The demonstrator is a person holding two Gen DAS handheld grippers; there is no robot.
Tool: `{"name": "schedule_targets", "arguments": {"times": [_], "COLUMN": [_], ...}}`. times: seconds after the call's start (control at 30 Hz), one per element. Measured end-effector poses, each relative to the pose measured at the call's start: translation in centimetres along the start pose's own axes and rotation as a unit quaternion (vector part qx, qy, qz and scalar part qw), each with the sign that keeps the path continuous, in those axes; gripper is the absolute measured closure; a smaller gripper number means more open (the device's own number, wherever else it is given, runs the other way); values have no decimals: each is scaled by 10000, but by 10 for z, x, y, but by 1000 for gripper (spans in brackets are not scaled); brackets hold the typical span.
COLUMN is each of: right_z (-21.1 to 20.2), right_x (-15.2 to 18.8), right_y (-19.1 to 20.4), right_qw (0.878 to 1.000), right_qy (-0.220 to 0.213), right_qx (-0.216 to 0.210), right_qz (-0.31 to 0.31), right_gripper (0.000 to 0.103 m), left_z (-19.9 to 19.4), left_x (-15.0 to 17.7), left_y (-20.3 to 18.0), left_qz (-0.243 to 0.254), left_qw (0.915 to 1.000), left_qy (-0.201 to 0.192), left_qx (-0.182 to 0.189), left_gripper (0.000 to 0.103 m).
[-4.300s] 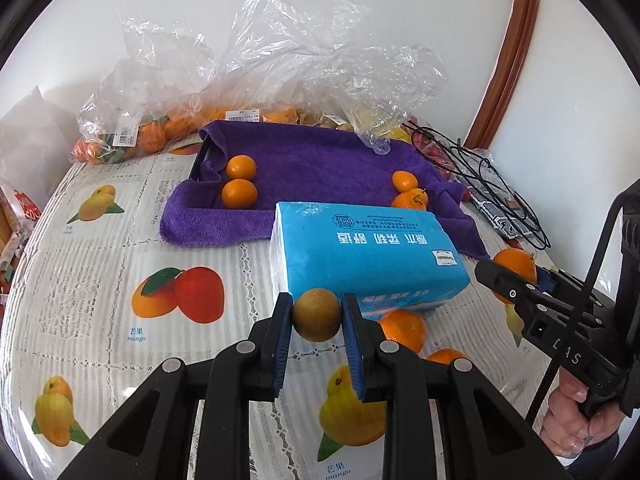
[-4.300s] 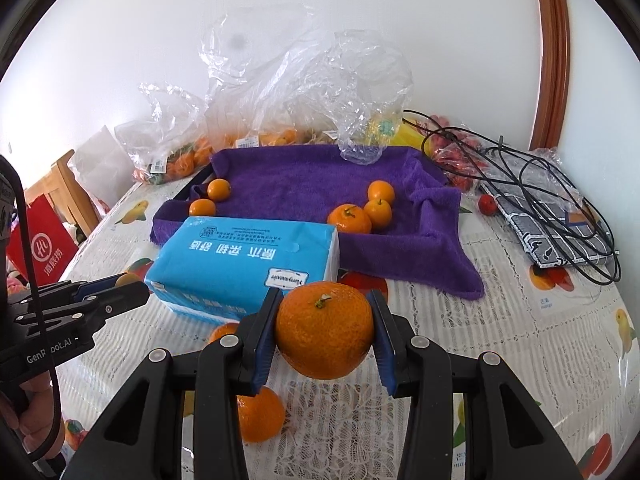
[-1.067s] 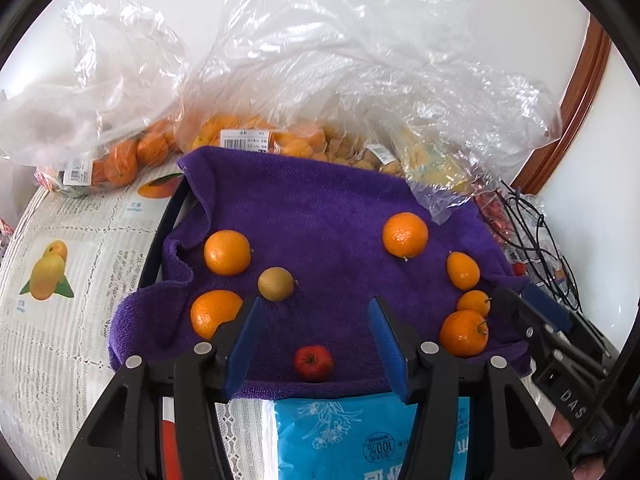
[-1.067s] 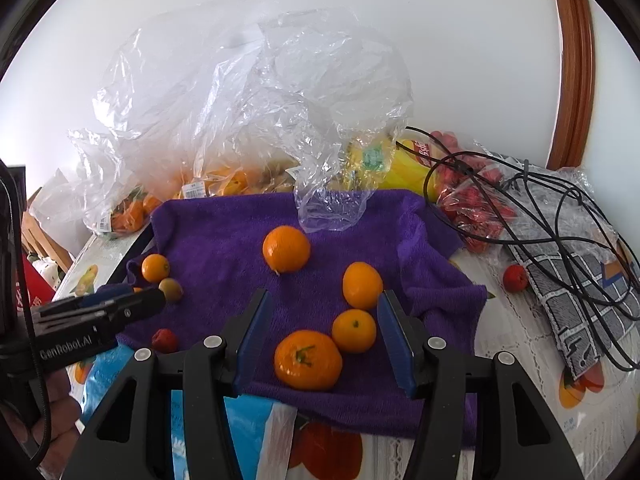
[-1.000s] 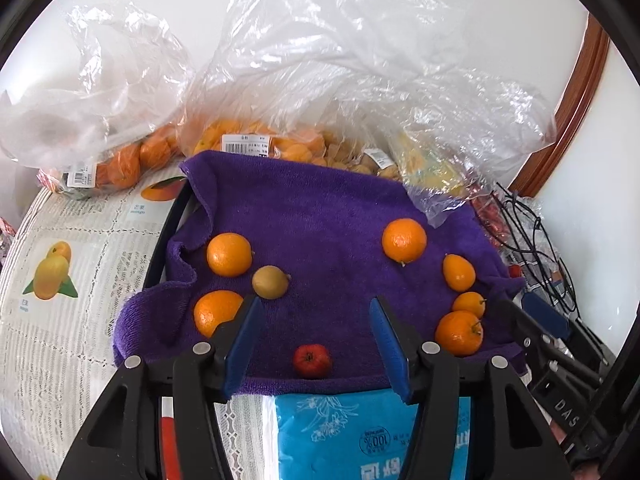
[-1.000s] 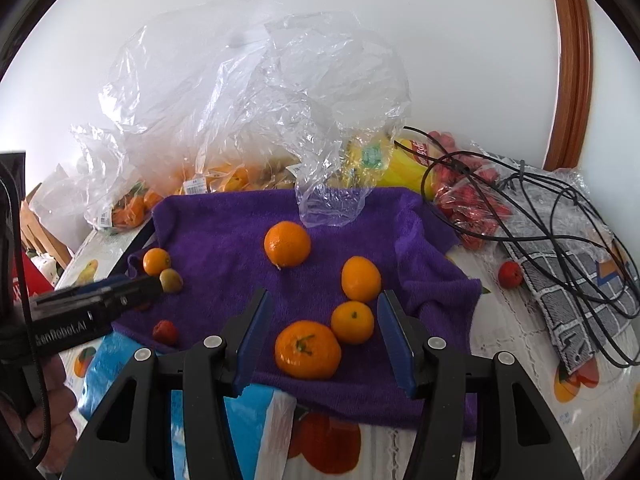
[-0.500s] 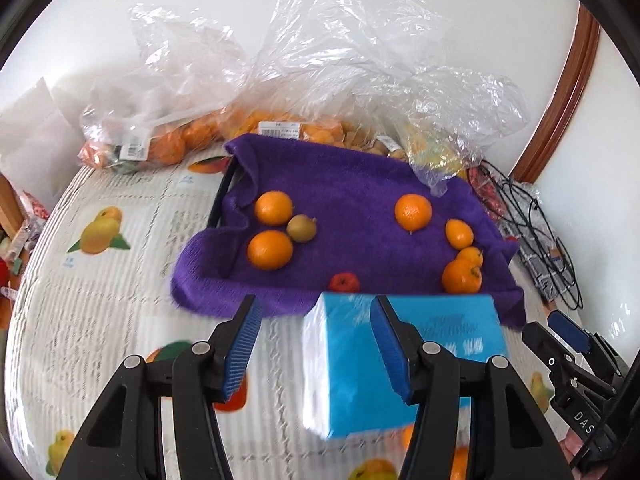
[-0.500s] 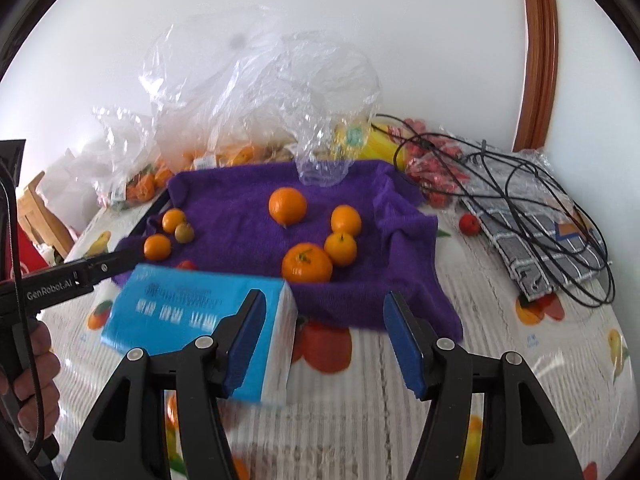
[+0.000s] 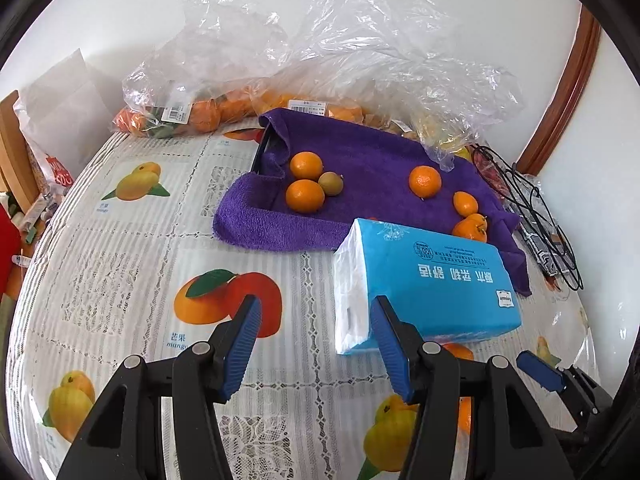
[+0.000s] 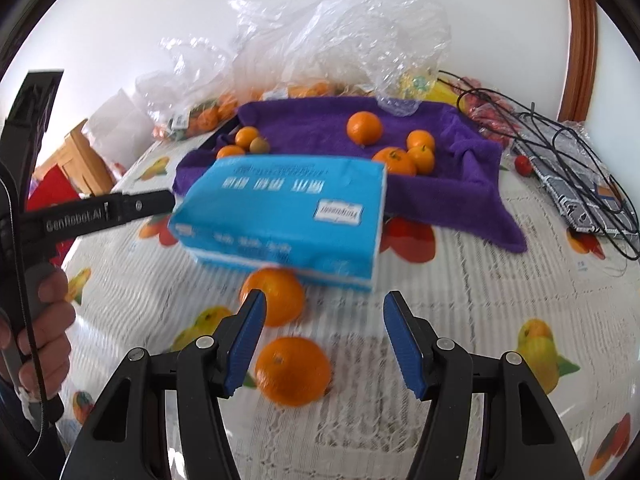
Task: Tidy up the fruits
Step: 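Move the right gripper back and grasp a large orange on the tablecloth, then grasp another large orange on the tablecloth with the left gripper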
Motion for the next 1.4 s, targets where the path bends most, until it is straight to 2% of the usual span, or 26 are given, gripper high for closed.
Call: {"name": "schedule_targets", "arguments": {"times": [0.17, 0.23, 0.3, 0.33, 0.63, 0.97, 1.1, 1.4], "right_z": [3, 5, 8, 8, -8, -32, -35, -35], "right_x": [22, 31, 33, 33, 25, 10, 8, 8], "right_y": [1, 1, 1, 2, -10, -68, -83, -103], "right_qw": [9999, 9999, 9998, 9999, 9996, 9961, 9950, 9931], "right_qy": [100, 155, 161, 118, -226, -590, -613, -663], "right_qx": [10, -2, -44, -72, 84, 619, 690, 859], "right_qz": [-50, -53, -64, -56, -132, 232, 370, 447], "right_gripper": [43, 47, 57, 59, 59, 59, 59, 59], "left_z": [-7, -9, -10, -10, -2, 9, 13, 27], "left_x": [8, 11, 16, 17, 34, 38, 36, 36], "left_y": [0, -1, -1, -2, -14, -68, -86, -110], "left_qz": [-13, -12, -1, 12, 122, 594, 684, 876], "left_qw": [10000, 10000, 10000, 10000, 9997, 9964, 9943, 9916], "left_qy": [-31, -31, -7, 6, 219, 247, 243, 354], "left_qx": [33, 29, 18, 4, 32, 548, 784, 879], "left_gripper": [48, 48, 48, 48, 48, 48, 47, 45]}}
Point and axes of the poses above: each gripper's, at about its wrist camera, not at the fingertips, and z roughly the way its jaws point, y to its left, x to its underside, the point moved 8 cm from there along z, roughly the way its jaws point, and after that the axes turned 14 degrees about z, right-handed, at the moved point
